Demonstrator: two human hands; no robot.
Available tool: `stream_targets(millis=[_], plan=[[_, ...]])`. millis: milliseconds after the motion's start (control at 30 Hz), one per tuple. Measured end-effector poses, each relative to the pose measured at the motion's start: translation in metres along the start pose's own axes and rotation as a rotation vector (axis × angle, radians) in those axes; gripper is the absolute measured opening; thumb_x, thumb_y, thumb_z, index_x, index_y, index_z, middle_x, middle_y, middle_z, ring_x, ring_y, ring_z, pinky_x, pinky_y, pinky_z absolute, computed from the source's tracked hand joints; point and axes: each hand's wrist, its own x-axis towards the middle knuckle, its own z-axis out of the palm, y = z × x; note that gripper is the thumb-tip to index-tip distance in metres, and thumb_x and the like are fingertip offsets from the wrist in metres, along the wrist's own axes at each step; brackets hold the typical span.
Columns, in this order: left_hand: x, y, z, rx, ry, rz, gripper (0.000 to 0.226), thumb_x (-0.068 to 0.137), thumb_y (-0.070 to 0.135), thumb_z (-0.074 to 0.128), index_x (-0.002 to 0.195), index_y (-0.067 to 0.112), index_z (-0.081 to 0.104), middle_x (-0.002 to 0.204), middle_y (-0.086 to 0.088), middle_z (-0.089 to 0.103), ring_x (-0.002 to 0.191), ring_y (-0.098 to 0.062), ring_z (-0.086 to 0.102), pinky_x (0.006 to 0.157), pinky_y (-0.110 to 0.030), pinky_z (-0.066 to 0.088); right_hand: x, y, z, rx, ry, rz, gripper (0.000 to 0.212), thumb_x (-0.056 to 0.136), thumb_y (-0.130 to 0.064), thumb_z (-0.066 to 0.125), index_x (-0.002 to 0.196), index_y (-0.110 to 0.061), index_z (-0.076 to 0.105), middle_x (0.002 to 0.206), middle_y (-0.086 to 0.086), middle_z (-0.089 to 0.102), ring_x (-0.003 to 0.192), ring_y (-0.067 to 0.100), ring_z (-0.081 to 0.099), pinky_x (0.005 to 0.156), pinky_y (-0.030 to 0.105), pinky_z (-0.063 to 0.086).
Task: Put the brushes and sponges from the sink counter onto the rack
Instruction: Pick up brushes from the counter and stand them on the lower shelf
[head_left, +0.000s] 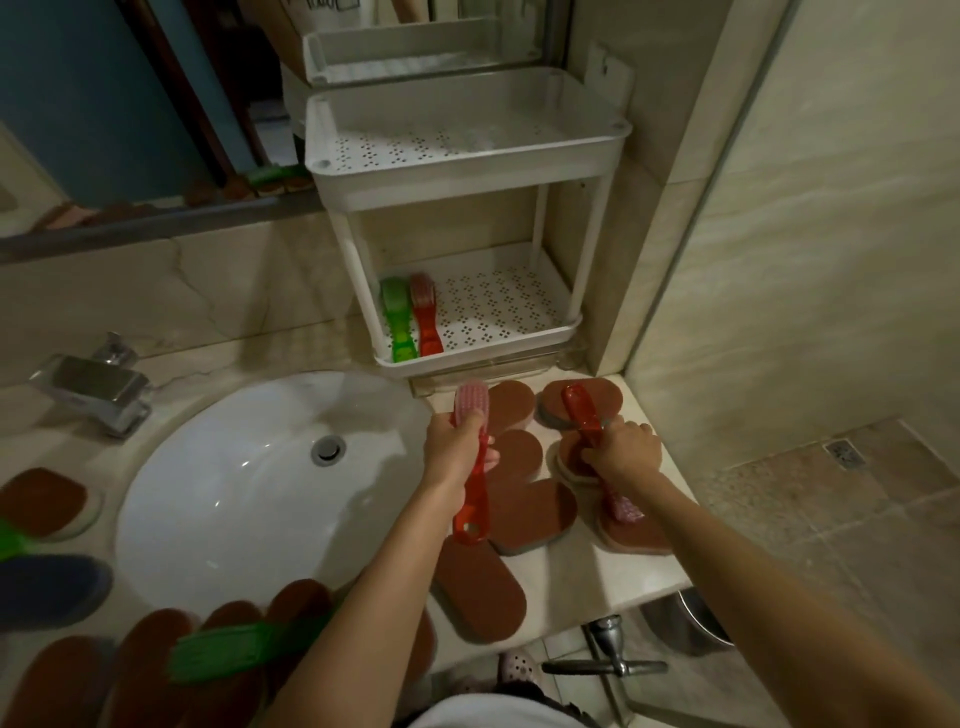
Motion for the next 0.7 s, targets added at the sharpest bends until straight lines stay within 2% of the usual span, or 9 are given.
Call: stream_targets(millis=[100, 167, 267, 333, 400, 433, 500, 567, 700], plan=[[0.002, 0.003, -0.008, 0.045, -0.002, 0.017, 0.033, 0.095, 0.023, 0.051, 0.122, 0.003, 0.053, 0.078, -0.006, 0.061, 0.054, -0.012, 0.055, 0.051, -0.020, 0.050, -0.002, -0.007, -0.005, -0.030, 0.103, -0.047, 0.030, 0.088, -0.030, 0.054, 0.104, -0.005, 0.060, 0.103, 0.016, 0.069, 0.099, 0.033, 0.060, 0.084, 0.036, 0.046], [0.002, 0.005, -0.011, 0.093, -0.017, 0.045, 0.036, 0.091, 0.021, 0.058, 0.123, 0.004, 0.053, 0.083, -0.008, 0.061, 0.055, -0.011, 0.055, 0.048, -0.017, 0.049, -0.003, -0.014, -0.009, 0.045, 0.129, -0.084, 0.024, 0.090, -0.022, 0.051, 0.098, -0.002, 0.062, 0.098, 0.017, 0.069, 0.094, 0.034, 0.063, 0.077, 0.034, 0.046], [0.006, 0.010, -0.014, 0.107, -0.062, 0.070, 0.041, 0.084, 0.006, 0.065, 0.124, 0.000, 0.052, 0.080, -0.009, 0.060, 0.054, -0.012, 0.053, 0.046, -0.017, 0.046, -0.002, -0.032, -0.024, 0.309, 0.097, -0.104, 0.024, 0.091, -0.021, 0.052, 0.093, -0.002, 0.067, 0.093, 0.015, 0.070, 0.086, 0.032, 0.067, 0.069, 0.031, 0.048], [0.007, 0.018, -0.014, 0.104, -0.082, 0.091, 0.041, 0.081, -0.005, 0.064, 0.120, 0.002, 0.053, 0.077, -0.008, 0.060, 0.057, -0.014, 0.053, 0.054, -0.022, 0.046, 0.004, -0.045, -0.038, 0.452, 0.066, -0.096, 0.026, 0.088, -0.022, 0.052, 0.083, -0.001, 0.068, 0.082, 0.012, 0.069, 0.074, 0.027, 0.065, 0.065, 0.032, 0.051], [0.011, 0.029, -0.015, 0.118, -0.075, 0.127, 0.032, 0.080, -0.010, 0.063, 0.107, 0.007, 0.057, 0.082, -0.009, 0.061, 0.063, -0.014, 0.054, 0.059, -0.022, 0.047, 0.009, -0.058, -0.055, 0.599, -0.001, -0.064, 0.025, 0.089, -0.016, 0.050, 0.074, 0.002, 0.057, 0.064, 0.006, 0.057, 0.059, 0.021, 0.053, 0.056, 0.026, 0.045], [0.013, 0.035, -0.015, 0.116, -0.066, 0.144, 0.028, 0.080, -0.012, 0.061, 0.097, 0.009, 0.057, 0.081, -0.009, 0.060, 0.063, -0.014, 0.054, 0.059, -0.021, 0.047, 0.012, -0.064, -0.063, 0.733, -0.054, -0.051, 0.022, 0.089, -0.011, 0.048, 0.071, -0.001, 0.054, 0.060, 0.003, 0.051, 0.055, 0.018, 0.049, 0.051, 0.022, 0.042], [0.021, 0.046, -0.015, 0.074, -0.045, 0.167, 0.027, 0.080, -0.017, 0.054, 0.087, 0.009, 0.055, 0.069, -0.008, 0.055, 0.058, -0.015, 0.050, 0.053, -0.021, 0.045, 0.020, -0.074, -0.075, 1.038, -0.129, -0.001, 0.025, 0.088, -0.004, 0.047, 0.063, -0.007, 0.050, 0.058, 0.002, 0.046, 0.053, 0.015, 0.045, 0.051, 0.023, 0.036], [0.031, 0.054, -0.014, 0.014, -0.018, 0.154, 0.026, 0.083, -0.016, 0.050, 0.080, 0.009, 0.054, 0.062, -0.008, 0.051, 0.053, -0.018, 0.047, 0.052, -0.025, 0.043, 0.031, -0.079, -0.084, 1.207, -0.162, 0.024, 0.029, 0.088, -0.002, 0.047, 0.060, -0.011, 0.046, 0.057, 0.002, 0.044, 0.050, 0.012, 0.042, 0.050, 0.022, 0.035], [0.047, 0.066, -0.010, -0.005, 0.023, 0.133, 0.020, 0.090, -0.004, 0.051, 0.080, 0.013, 0.053, 0.061, -0.008, 0.052, 0.045, -0.015, 0.050, 0.046, -0.024, 0.045, 0.046, -0.083, -0.090, 1.309, -0.194, -0.067, 0.025, 0.090, -0.007, 0.052, 0.067, -0.015, 0.049, 0.059, 0.000, 0.048, 0.040, 0.003, 0.045, 0.035, 0.010, 0.034]])
